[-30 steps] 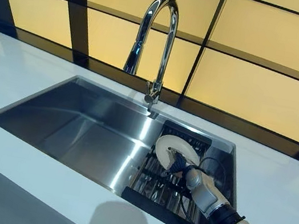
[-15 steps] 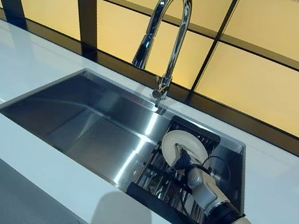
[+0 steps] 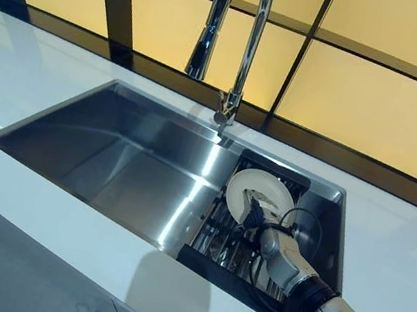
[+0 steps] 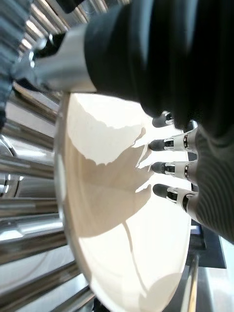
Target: Take plates into dishwasher
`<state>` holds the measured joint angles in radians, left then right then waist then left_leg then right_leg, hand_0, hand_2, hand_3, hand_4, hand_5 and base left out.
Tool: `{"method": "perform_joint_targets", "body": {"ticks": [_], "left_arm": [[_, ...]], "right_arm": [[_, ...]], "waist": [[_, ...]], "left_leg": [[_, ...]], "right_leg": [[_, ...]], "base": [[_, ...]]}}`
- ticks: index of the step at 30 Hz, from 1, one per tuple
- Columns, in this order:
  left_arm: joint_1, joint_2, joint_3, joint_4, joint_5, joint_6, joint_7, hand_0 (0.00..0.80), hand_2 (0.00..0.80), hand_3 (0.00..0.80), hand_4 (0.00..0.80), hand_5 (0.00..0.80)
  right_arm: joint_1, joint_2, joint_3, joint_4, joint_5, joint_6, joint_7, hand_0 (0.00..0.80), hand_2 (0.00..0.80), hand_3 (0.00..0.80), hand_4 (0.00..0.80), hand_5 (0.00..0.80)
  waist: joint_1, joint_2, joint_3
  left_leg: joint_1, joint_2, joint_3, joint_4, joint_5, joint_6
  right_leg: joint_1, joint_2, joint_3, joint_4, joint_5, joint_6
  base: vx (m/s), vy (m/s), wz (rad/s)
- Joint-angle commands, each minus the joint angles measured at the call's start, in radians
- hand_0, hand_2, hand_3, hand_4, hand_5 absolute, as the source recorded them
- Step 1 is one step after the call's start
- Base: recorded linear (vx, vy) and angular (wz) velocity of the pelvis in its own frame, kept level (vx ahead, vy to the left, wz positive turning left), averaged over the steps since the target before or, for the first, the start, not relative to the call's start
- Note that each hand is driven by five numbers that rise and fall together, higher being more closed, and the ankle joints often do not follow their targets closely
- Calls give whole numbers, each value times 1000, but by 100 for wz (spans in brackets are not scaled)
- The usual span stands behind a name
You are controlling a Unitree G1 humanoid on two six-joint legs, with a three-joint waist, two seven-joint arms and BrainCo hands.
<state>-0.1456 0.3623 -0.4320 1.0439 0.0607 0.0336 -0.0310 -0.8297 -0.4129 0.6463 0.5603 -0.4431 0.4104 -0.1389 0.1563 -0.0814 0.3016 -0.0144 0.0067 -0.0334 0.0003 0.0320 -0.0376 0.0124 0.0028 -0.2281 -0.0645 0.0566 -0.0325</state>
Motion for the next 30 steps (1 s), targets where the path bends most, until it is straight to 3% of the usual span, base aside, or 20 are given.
{"method": "perform_joint_targets", "body": {"ticks": [1, 9, 11, 13, 17, 19, 22, 23, 24, 30], "left_arm": [[-44, 0, -44, 5, -14, -8, -11, 0, 0, 0, 0, 0], [-41, 4, -38, 1, -3, -5, -12, 0, 0, 0, 0, 0], [-38, 5, -36, 1, 0, -7, -12, 0, 0, 0, 0, 0], [-37, 6, -35, -1, 1, -5, -13, 0, 0, 0, 0, 0], [-32, 8, -33, -1, 3, -10, -16, 0, 0, 0, 0, 0], [-29, 7, -31, -2, 5, -10, -16, 0, 0, 0, 0, 0], [-26, 9, -27, -4, 7, -10, -20, 0, 0, 0, 0, 0], [-24, 7, -27, -3, 8, -12, -19, 0, 0, 0, 0, 0], [-22, 6, -27, -3, 7, -13, -18, 0, 0, 0, 0, 0], [-17, 2, -25, -4, 7, -11, -18, 0, 0, 0, 0, 0]], "right_arm": [[-137, -87, 55, 45, -91, -7, -52, 0, 0, 0, 0, 0], [-135, -112, 71, 42, -165, -29, -62, 0, 0, 0, 0, 0], [-132, -115, 69, 40, -160, -25, -73, 85, 85, 85, 85, 85], [-127, -120, 66, 38, -161, -29, -79, 307, 307, 307, 307, 307], [-117, -132, 60, 29, -172, -38, -92, 515, 515, 515, 515, 515], [-109, -138, 58, 22, -182, -41, -92, 527, 527, 527, 527, 527], [-99, -144, 56, 14, -190, -40, -89, 621, 621, 621, 621, 621], [-95, -144, 56, 12, -191, -43, -94, 753, 753, 753, 753, 753], [-92, -148, 55, 13, -193, -49, -97, 800, 800, 800, 800, 800], [-76, -157, 47, 7, -205, -57, -101, 800, 800, 800, 800, 800]], "waist": [[32, -6, -4], [36, -16, -6], [36, -17, -8], [36, -17, -11], [33, -15, -15], [32, -13, -17], [30, -11, -19], [29, -9, -21], [28, -8, -23], [21, 0, -33]], "left_leg": [[-52, -36, -15, 37, -35, 46], [-48, -33, -17, 29, -35, 47], [-47, -33, -18, 28, -36, 47], [-48, -34, -18, 27, -36, 48], [-45, -36, -19, 24, -36, 49], [-44, -37, -18, 23, -36, 50], [-40, -39, -18, 21, -37, 52], [-38, -41, -18, 20, -37, 53], [-36, -41, -17, 18, -38, 54], [-26, -47, -15, 11, -38, 59]], "right_leg": [[-9, -20, -3, 118, -78, 49], [-7, -16, -5, 113, -76, 52], [-6, -17, -5, 112, -76, 53], [-6, -17, -5, 111, -76, 53], [-6, -19, -4, 111, -76, 56], [-6, -21, -4, 112, -76, 57], [-4, -23, -2, 112, -76, 59], [-3, -23, 0, 112, -76, 60], [-3, -25, 0, 113, -76, 61], [0, -32, 5, 114, -75, 67]], "base": [[0, 0, 0], [0, 0, 0], [0, 0, 0], [0, 0, 0], [0, 0, 0], [0, 0, 0], [0, 0, 0], [15, 34, 2], [19, 41, 1], [9, 30, 1]]}}
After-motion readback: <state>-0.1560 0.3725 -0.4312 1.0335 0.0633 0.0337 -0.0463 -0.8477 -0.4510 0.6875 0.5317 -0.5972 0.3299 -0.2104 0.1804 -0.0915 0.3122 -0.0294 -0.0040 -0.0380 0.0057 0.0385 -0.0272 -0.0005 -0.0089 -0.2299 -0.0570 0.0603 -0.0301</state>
